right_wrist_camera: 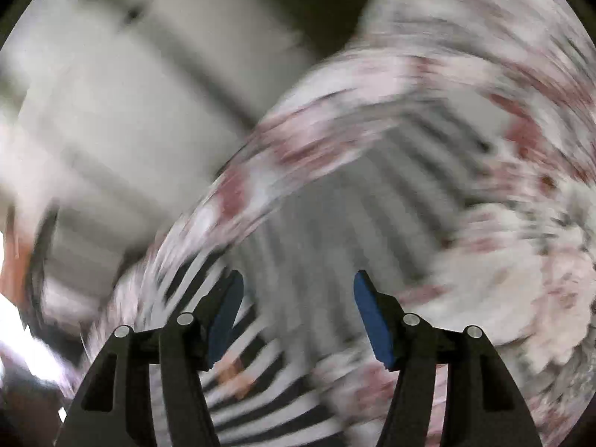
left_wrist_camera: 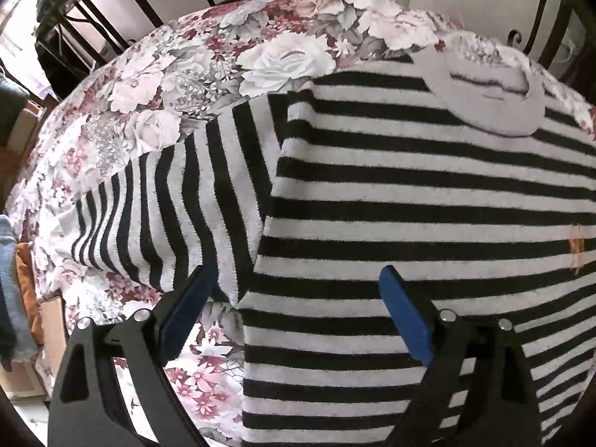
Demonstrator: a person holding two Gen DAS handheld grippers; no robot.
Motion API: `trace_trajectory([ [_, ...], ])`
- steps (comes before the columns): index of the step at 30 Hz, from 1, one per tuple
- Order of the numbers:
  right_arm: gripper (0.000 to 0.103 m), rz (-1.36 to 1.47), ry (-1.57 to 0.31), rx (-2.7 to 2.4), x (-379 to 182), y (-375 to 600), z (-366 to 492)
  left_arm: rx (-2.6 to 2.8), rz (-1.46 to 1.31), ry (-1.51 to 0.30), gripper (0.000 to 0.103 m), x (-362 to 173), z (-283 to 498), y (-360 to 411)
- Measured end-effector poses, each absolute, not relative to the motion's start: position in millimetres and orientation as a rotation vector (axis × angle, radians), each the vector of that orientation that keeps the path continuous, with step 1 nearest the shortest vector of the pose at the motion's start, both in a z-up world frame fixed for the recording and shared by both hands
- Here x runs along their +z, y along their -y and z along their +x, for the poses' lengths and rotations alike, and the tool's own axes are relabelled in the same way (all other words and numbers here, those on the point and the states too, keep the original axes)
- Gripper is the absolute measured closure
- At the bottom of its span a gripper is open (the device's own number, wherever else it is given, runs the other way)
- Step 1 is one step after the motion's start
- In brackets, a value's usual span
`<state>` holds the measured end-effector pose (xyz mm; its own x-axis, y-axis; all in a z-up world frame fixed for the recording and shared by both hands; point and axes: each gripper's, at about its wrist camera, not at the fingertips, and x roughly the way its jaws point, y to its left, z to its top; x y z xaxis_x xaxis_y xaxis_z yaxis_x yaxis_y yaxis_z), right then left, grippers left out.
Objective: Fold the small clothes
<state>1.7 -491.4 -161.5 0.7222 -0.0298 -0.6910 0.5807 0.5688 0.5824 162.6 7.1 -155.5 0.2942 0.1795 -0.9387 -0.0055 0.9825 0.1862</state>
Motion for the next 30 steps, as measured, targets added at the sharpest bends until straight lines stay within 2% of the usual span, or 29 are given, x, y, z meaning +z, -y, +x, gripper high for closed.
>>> trace_trajectory([
  [6,0.045,1.222,-0.522,-0.51,-205,572,-43,0.005,0.104,-1.267,0.014,-154,154,10],
  [12,0.055,1.289,-0.442,-0.51,-221,587,-48,-0.067,0.231,-1.254,0.014,-162,141,46],
  [17,0.057,1.346,-0.406,-0.536,-234,591,-39,-0.072,0.272,-1.248,0.014,-168,144,51],
  [20,0.066,1.36,-0.409,-0.549,-239,588,-28,-0.067,0.253,-1.249,0.014,-166,146,46],
  [22,0.087,1.335,-0.418,-0.546,-235,587,-28,-0.065,0.244,-1.254,0.014,-163,139,47],
  [25,0.092,1.284,-0.422,-0.55,-221,581,-24,-0.057,0.237,-1.255,0.014,-161,139,46],
  [30,0.093,1.194,-0.418,-0.517,-183,559,-14,-0.059,0.218,-1.244,0.012,-152,141,44],
])
